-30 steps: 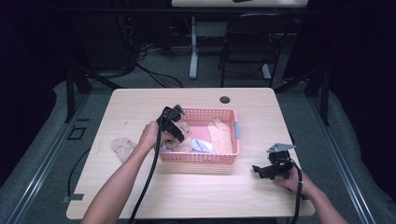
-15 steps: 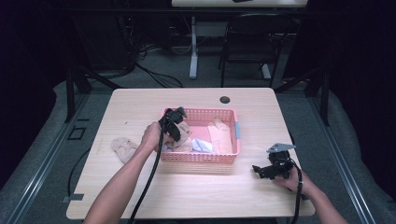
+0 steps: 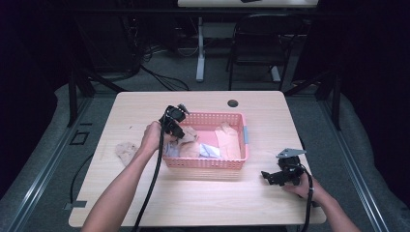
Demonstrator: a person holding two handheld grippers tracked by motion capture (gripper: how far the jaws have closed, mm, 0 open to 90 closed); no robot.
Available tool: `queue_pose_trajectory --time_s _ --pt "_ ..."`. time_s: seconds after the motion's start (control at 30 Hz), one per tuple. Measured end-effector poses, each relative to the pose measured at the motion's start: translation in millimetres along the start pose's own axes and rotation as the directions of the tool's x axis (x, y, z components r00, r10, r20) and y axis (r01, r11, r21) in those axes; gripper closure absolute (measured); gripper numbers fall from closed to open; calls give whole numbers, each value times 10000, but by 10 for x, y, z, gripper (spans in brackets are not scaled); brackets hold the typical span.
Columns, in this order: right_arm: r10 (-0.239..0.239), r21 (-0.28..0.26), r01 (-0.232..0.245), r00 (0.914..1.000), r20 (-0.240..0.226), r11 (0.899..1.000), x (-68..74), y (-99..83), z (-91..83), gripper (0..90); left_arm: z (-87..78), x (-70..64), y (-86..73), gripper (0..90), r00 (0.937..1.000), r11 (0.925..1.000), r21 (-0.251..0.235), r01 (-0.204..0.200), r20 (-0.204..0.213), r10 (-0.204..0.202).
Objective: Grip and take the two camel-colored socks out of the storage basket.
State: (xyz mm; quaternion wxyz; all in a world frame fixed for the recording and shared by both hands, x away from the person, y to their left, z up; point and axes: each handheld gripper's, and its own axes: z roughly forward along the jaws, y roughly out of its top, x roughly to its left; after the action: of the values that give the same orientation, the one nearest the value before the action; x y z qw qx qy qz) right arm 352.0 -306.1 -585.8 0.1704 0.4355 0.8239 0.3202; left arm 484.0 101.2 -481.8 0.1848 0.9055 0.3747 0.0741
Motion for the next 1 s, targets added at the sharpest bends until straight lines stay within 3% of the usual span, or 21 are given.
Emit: queue_pose_trajectory --time_s 0.23,0.5,1.0 --pt "11 -11 -11 10000 -5 10000 1 0 1 0 -242 0 33 857 10000 9975 -697 -70 10 71" --pt "3 -6 -3 10000 -3 10000 1 0 0 0 -446 -28 62 860 9998 9932 -1149 -191 -56 185" --pt "-33 25 33 10000 -17 10000 -1 3 0 0 -711 -67 131 861 9990 9878 -1500 -422 82 440"
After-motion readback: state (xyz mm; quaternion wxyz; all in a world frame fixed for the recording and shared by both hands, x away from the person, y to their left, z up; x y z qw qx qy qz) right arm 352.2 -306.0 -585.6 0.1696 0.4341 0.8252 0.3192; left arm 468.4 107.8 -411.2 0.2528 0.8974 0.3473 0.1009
